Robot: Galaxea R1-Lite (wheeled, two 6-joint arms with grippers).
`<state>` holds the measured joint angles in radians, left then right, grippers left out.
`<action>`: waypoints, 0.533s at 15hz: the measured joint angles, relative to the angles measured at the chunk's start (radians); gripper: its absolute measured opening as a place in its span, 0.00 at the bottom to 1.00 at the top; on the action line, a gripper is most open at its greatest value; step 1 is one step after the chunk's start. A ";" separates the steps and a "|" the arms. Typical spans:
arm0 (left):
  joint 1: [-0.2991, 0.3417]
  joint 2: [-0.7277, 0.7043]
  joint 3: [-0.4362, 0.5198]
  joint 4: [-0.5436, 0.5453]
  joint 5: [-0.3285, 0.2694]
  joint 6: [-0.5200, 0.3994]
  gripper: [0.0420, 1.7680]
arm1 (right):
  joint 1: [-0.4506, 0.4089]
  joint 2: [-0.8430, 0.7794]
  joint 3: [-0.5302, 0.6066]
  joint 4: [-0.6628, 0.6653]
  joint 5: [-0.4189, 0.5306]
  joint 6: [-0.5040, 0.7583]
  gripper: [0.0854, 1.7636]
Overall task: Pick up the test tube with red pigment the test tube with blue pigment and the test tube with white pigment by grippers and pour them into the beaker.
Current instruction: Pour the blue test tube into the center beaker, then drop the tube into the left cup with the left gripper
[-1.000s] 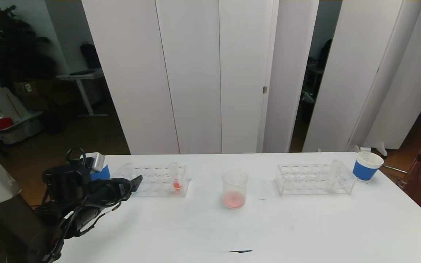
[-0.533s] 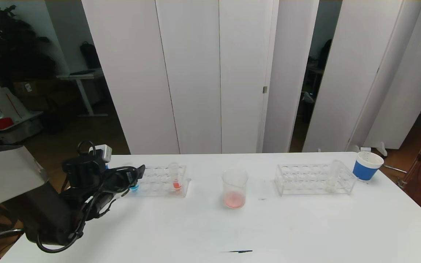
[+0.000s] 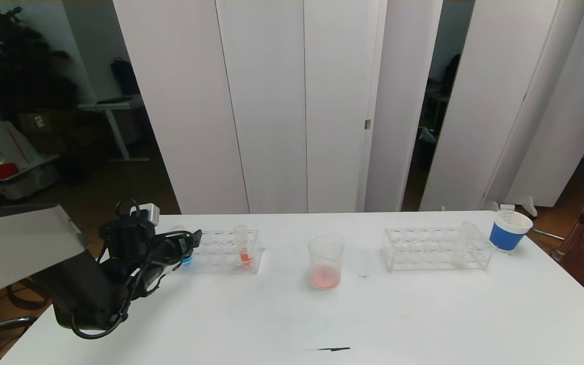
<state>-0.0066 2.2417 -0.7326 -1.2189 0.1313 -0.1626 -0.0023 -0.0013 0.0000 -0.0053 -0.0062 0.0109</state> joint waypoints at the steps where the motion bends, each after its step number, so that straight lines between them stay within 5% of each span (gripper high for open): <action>1: 0.000 0.003 -0.004 0.000 0.000 0.000 0.99 | 0.000 0.000 0.000 0.000 0.000 0.000 0.99; 3: 0.000 0.009 -0.006 -0.001 0.001 0.001 0.97 | 0.000 0.000 0.000 0.000 0.000 0.000 0.99; 4: 0.000 0.011 -0.006 0.000 0.000 0.002 0.86 | 0.000 0.000 0.000 0.000 0.000 0.000 0.99; 7: -0.001 0.015 -0.006 0.001 -0.004 0.013 0.25 | 0.000 0.000 0.000 0.000 0.001 0.000 0.99; 8: 0.000 0.015 -0.006 0.001 -0.005 0.013 0.25 | 0.000 0.000 0.000 0.000 0.000 0.000 0.99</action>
<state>-0.0066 2.2568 -0.7389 -1.2177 0.1260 -0.1500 -0.0019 -0.0013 0.0000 -0.0057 -0.0066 0.0109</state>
